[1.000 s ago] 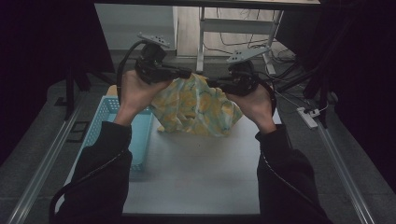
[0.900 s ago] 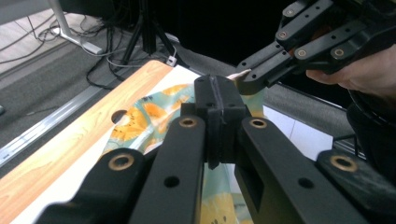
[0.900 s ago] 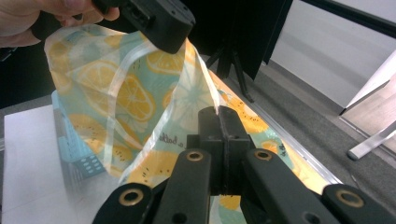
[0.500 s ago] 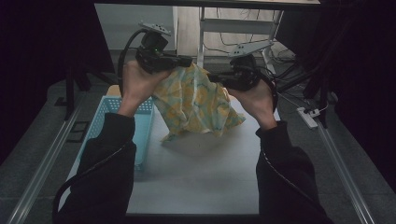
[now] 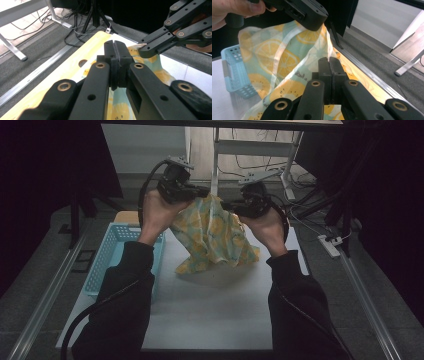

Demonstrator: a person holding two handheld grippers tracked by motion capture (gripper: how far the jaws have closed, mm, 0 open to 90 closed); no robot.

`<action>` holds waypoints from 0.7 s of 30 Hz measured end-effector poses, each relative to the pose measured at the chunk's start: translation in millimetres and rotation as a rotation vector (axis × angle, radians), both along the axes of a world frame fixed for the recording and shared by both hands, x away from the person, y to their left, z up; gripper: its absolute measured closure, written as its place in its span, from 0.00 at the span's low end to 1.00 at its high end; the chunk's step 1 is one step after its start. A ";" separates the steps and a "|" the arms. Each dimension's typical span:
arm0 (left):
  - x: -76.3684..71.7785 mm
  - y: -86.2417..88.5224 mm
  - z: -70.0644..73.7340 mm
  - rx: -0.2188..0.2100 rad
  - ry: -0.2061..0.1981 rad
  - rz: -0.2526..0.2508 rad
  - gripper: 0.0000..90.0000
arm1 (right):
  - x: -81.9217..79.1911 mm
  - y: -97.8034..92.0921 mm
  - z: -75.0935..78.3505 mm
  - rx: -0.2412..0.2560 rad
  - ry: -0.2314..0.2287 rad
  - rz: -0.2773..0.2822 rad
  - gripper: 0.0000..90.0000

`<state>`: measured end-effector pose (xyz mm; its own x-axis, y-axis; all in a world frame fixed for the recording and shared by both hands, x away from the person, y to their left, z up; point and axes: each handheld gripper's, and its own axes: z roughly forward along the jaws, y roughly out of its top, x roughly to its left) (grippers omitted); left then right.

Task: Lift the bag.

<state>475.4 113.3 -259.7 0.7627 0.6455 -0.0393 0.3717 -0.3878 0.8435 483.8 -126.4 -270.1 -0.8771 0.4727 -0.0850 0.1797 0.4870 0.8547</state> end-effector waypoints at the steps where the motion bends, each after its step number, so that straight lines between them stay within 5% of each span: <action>1: 1.4 -0.7 -3.2 -0.002 0.002 0.000 1.00 | 1.3 0.4 -2.4 -0.002 0.002 -0.002 1.00; 13: 15.6 -2.1 -36.9 -0.009 0.051 0.015 0.98 | 15.1 1.5 -27.5 -0.003 0.044 -0.025 0.98; 21: 11.0 1.8 -45.1 -0.032 0.051 -0.005 0.75 | 12.7 0.4 -31.8 0.029 0.068 -0.014 0.82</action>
